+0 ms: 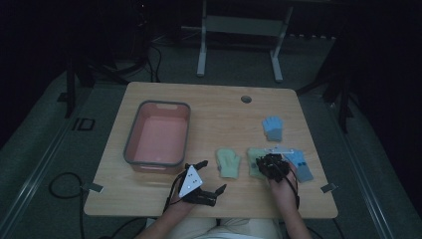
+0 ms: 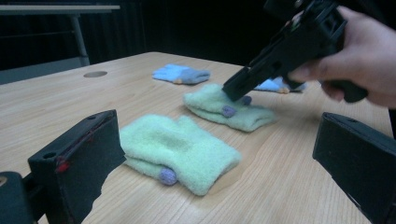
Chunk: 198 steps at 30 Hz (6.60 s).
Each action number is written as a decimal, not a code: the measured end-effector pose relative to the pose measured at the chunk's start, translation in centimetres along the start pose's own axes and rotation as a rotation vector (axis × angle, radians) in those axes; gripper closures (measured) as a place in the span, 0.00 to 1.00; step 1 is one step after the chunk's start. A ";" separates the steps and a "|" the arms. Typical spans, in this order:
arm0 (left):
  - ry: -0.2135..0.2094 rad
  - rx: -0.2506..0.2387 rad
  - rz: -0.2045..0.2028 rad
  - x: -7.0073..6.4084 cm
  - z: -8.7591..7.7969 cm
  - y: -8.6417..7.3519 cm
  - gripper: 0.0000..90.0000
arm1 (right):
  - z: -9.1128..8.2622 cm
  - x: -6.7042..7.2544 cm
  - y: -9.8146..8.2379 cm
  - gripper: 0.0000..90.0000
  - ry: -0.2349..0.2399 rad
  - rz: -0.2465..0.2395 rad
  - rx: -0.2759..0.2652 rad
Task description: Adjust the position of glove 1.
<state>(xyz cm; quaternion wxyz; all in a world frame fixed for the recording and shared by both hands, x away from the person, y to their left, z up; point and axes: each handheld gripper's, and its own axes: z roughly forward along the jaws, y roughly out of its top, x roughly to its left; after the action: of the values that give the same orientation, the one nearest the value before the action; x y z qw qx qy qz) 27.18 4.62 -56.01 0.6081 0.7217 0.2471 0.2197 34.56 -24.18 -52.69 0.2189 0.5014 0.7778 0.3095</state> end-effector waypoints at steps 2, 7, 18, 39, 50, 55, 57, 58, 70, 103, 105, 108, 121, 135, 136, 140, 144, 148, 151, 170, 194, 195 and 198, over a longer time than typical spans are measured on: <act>0.000 0.000 0.001 0.0 0.0 0.0 0.01 | -0.6 -0.7 0.3 0.84 0.044 -0.029 -0.010; 0.001 -0.001 0.000 0.0 0.0 0.0 0.01 | -0.9 -3.3 0.7 0.79 0.157 -0.082 0.016; 0.000 -0.002 -0.007 0.0 0.0 0.0 0.01 | 0.2 -4.5 0.6 0.78 0.231 -0.083 0.036; 0.002 -0.003 -0.010 0.0 0.0 0.0 0.01 | -0.8 -2.1 1.3 0.96 0.120 -0.038 -0.005; 0.001 -0.004 -0.006 0.0 0.0 0.0 0.01 | -4.3 2.8 5.9 0.96 0.212 -0.055 -0.130; -0.002 -0.003 -0.005 0.0 0.0 0.0 0.01 | -3.2 5.5 6.0 0.96 0.267 -0.047 -0.124; -0.003 -0.002 -0.005 0.1 0.0 0.0 0.01 | -2.5 6.4 5.8 0.96 0.281 -0.047 -0.118; -0.002 -0.002 -0.004 0.1 0.0 0.0 0.01 | -2.2 6.6 5.6 0.96 0.288 -0.039 -0.111; -0.001 0.001 -0.004 0.0 0.0 0.0 0.01 | 0.3 6.1 3.9 0.96 0.296 -0.002 -0.061; -0.153 0.304 0.197 -0.1 2.9 2.8 0.20 | -1.1 2.1 4.7 0.19 0.428 -0.085 -0.162; -0.173 0.343 0.257 0.0 3.6 3.0 0.28 | -1.1 1.5 5.0 0.19 0.446 -0.089 -0.222; -0.186 0.364 0.310 0.1 4.4 3.1 0.37 | -0.9 1.2 5.5 0.19 0.438 -0.115 -0.249; -0.274 0.481 0.398 1.1 7.3 2.9 0.49 | 4.6 1.8 7.4 0.33 0.503 -0.161 -0.075; -0.227 0.540 0.489 1.8 8.4 2.6 0.65 | 8.9 1.0 6.2 0.42 0.596 -0.100 0.123; -0.220 0.544 0.502 1.8 8.5 2.6 0.67 | 8.9 1.0 6.3 0.45 0.605 -0.100 0.130; -0.209 0.542 0.528 1.7 8.7 2.4 0.72 | 9.0 1.4 6.4 0.54 0.628 -0.100 0.145; -0.194 0.549 0.532 1.5 8.8 2.4 0.78 | 8.9 1.4 6.3 0.66 0.641 -0.066 0.148; -0.182 0.565 0.532 1.4 8.8 2.8 0.84 | 8.4 1.7 6.4 0.76 0.612 -0.084 0.135; -0.184 0.575 0.514 1.5 8.8 3.1 0.86 | 8.1 1.8 6.5 0.78 0.603 -0.084 0.132; -0.197 0.565 0.540 2.5 5.8 9.8 0.87 | 2.8 2.8 10.1 0.80 0.625 -0.107 -0.009; -0.119 0.645 0.586 8.0 -1.2 14.0 0.87 | 2.1 10.2 16.8 0.80 0.674 -0.186 -0.099; -0.113 0.654 0.580 8.4 -1.7 14.0 0.87 | 2.3 10.6 17.0 0.80 0.678 -0.185 -0.101; -0.098 0.670 0.568 9.5 -2.7 13.8 0.87 | 3.0 12.2 17.8 0.80 0.692 -0.181 -0.108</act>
<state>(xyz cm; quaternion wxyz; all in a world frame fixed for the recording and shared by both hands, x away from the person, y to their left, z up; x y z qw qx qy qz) 34.17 10.73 -41.75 0.2671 0.9278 0.0672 0.2515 43.04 -6.82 -42.73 -0.0048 0.2839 0.8295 0.4809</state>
